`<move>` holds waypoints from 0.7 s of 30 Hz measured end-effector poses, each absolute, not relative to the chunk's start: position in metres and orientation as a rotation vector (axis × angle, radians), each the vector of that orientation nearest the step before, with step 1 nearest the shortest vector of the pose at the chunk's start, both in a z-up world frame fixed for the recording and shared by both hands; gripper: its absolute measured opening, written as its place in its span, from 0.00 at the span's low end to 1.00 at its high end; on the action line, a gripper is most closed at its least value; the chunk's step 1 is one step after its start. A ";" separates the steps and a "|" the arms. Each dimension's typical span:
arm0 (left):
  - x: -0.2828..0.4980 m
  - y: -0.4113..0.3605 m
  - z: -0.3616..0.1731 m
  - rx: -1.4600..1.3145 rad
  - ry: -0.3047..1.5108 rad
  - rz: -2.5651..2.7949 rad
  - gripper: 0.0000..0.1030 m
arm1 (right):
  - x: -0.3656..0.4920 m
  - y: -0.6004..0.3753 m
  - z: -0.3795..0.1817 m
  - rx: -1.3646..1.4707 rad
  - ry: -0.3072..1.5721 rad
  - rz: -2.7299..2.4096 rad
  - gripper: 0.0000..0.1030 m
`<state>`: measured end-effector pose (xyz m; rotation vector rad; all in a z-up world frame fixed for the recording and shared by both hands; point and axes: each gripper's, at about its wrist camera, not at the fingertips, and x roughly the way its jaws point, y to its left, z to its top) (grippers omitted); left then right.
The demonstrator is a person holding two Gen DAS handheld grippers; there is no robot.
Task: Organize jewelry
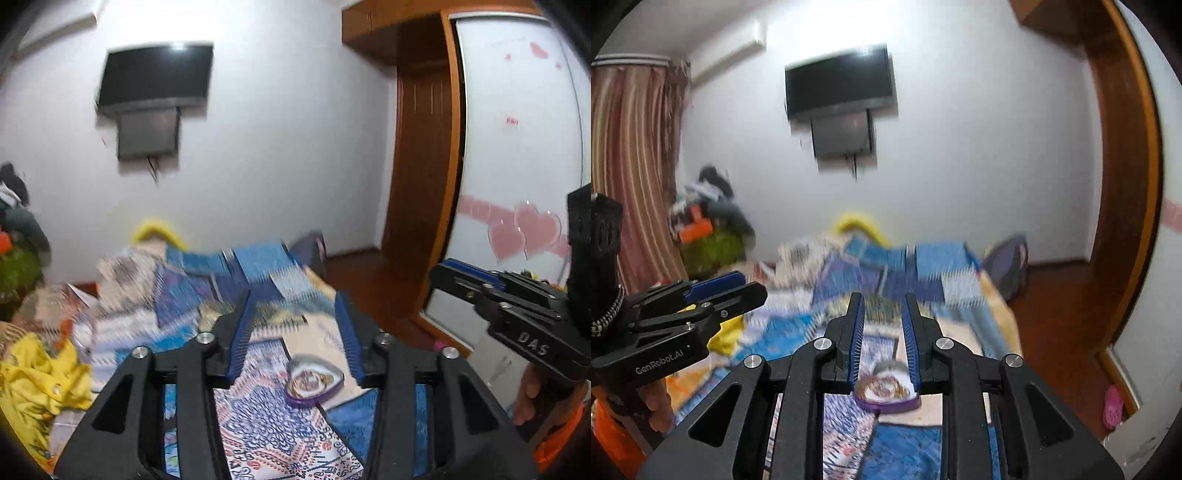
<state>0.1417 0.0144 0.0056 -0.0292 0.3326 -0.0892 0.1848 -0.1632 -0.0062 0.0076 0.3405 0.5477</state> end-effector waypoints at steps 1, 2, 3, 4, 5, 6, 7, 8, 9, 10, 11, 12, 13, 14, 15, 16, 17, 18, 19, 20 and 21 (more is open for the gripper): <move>0.133 0.014 0.010 -0.024 0.310 -0.079 0.46 | 0.175 -0.165 0.000 0.013 0.310 0.547 0.18; 0.120 0.012 0.017 -0.018 0.278 -0.064 0.49 | 0.166 -0.167 0.006 0.018 0.281 0.546 0.18; 0.113 0.011 0.020 -0.013 0.261 -0.054 0.53 | 0.158 -0.167 0.009 0.020 0.260 0.543 0.18; 0.104 0.010 0.023 -0.005 0.241 -0.041 0.55 | 0.147 -0.168 0.014 0.021 0.231 0.536 0.18; 0.098 0.009 0.025 0.001 0.228 -0.032 0.61 | 0.140 -0.168 0.017 0.019 0.211 0.528 0.19; 0.088 0.007 0.028 0.011 0.210 -0.016 0.66 | 0.135 -0.167 0.018 0.016 0.196 0.520 0.21; 0.084 0.006 0.028 0.014 0.201 -0.009 0.68 | 0.128 -0.166 0.020 0.011 0.177 0.512 0.27; 0.075 0.006 0.029 0.017 0.183 0.000 0.73 | 0.123 -0.166 0.021 0.008 0.165 0.504 0.35; 0.070 0.005 0.030 0.015 0.172 0.007 0.79 | 0.120 -0.165 0.021 0.006 0.156 0.496 0.39; 0.064 0.006 0.030 0.010 0.160 0.016 0.82 | 0.115 -0.164 0.021 0.004 0.141 0.485 0.46; 0.062 0.007 0.029 0.004 0.150 0.027 0.86 | 0.112 -0.163 0.020 0.000 0.129 0.473 0.52; 0.059 0.007 0.029 0.002 0.141 0.038 0.89 | 0.112 -0.161 0.019 -0.005 0.121 0.463 0.55; 0.056 0.008 0.029 0.002 0.136 0.048 0.90 | 0.111 -0.160 0.018 -0.014 0.110 0.447 0.62; 0.055 0.009 0.028 0.002 0.135 0.054 0.91 | 0.110 -0.159 0.018 -0.018 0.104 0.437 0.66; 0.054 0.009 0.027 0.000 0.135 0.056 0.92 | 0.107 -0.158 0.016 -0.021 0.091 0.418 0.74; 0.053 0.011 0.026 -0.004 0.138 0.057 0.92 | 0.106 -0.158 0.016 -0.018 0.083 0.405 0.82; 0.053 0.011 0.025 -0.010 0.141 0.056 0.92 | 0.104 -0.158 0.014 -0.012 0.078 0.397 0.84; 0.052 0.012 0.024 -0.018 0.144 0.054 0.92 | 0.102 -0.159 0.015 -0.008 0.077 0.394 0.85; 0.052 0.013 0.023 -0.025 0.149 0.053 0.92 | 0.103 -0.159 0.014 -0.004 0.080 0.394 0.85; 0.052 0.013 0.024 -0.027 0.151 0.054 0.92 | 0.101 -0.159 0.014 -0.002 0.084 0.396 0.85; 0.051 0.013 0.023 -0.030 0.153 0.055 0.92 | 0.104 -0.158 0.013 -0.001 0.092 0.398 0.85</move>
